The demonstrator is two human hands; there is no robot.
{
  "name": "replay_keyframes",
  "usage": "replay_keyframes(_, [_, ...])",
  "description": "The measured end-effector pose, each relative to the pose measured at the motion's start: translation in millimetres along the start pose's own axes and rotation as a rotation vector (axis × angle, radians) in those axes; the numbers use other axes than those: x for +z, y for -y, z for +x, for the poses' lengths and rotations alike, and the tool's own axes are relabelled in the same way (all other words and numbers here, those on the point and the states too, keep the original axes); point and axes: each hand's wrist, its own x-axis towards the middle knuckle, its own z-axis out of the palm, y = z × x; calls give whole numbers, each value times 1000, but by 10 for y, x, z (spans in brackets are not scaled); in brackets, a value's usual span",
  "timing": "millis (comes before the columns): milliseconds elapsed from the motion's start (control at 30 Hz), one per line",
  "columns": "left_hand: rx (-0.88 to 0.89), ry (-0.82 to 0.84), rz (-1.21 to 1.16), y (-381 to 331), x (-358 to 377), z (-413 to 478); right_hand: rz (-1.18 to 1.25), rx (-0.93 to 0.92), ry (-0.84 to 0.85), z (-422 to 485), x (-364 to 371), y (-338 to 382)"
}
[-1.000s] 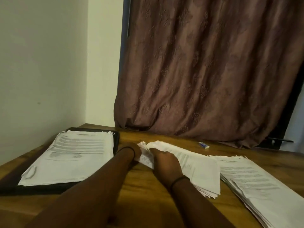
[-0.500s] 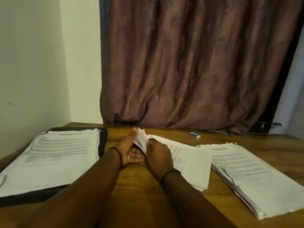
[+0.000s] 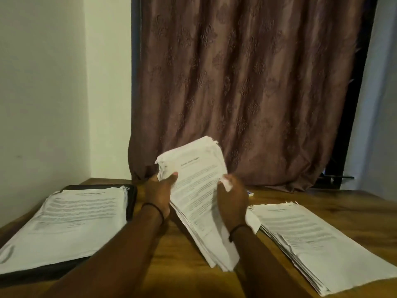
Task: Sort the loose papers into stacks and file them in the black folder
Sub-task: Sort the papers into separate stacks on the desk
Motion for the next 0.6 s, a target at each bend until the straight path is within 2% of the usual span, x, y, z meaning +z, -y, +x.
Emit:
replay_keyframes(100, [17,85,-84,-413,-40,-21,13,61,140,297,-204,149])
replay_keyframes(233, [-13,278,-207,-719,-25,-88,447,143,362,370,-385,388])
replay_keyframes(267, [3,304,-221,-780,0,-114,488,148,364,331,-409,462])
replay_keyframes(433, [154,385,-87,-1036,107,-134,577,79,156,343,-448,807])
replay_keyframes(500, [142,426,-38,-975,62,-119,598,40,133,359,-464,875])
replay_keyframes(600, [62,423,31,-674,-82,-140,568,63,194,212,-428,721])
